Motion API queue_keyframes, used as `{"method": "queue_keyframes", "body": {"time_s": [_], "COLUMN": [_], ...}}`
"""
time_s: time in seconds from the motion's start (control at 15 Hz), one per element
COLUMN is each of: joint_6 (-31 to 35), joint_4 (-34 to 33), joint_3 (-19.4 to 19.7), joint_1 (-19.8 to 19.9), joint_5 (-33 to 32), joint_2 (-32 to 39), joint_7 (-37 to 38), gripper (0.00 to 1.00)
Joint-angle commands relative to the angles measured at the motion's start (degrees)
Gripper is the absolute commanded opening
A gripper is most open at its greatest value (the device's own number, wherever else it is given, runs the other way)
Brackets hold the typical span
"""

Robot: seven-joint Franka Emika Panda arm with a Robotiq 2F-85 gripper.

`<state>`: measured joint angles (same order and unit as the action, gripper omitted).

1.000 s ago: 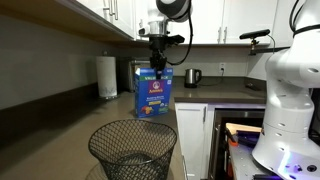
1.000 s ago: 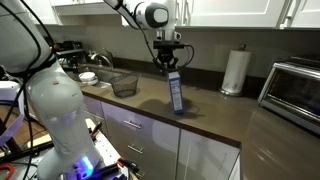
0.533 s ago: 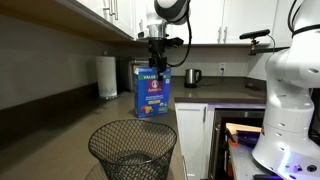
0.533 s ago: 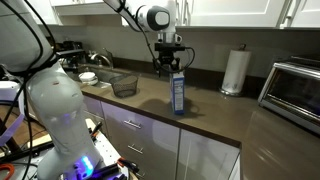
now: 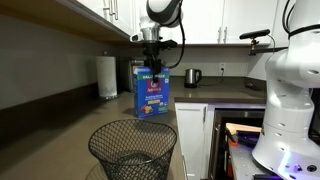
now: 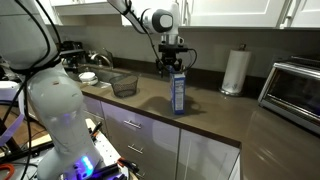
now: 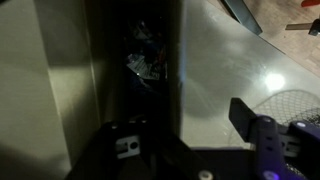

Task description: Move the blue box to the left

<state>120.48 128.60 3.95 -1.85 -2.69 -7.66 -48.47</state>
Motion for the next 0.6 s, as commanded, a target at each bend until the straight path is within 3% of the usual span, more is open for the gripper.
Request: {"method": "queue_keyframes", "body": {"time_s": [0.0,0.4,0.53], "joint_6": [-1.28,-2.29,-2.43], "joint_4": [-2.69,-4.22,-4.32], "joint_3": [-0.69,-0.60,-0.53], "joint_1": [0.22,0.63,0.74], "joint_5": [-0.15,0.20,0.21], "joint_2": [2.11,2.88,2.92], "joint_7": [-1.92,-3.75,-4.21], "gripper": [0.45,0.07,0.03]}}
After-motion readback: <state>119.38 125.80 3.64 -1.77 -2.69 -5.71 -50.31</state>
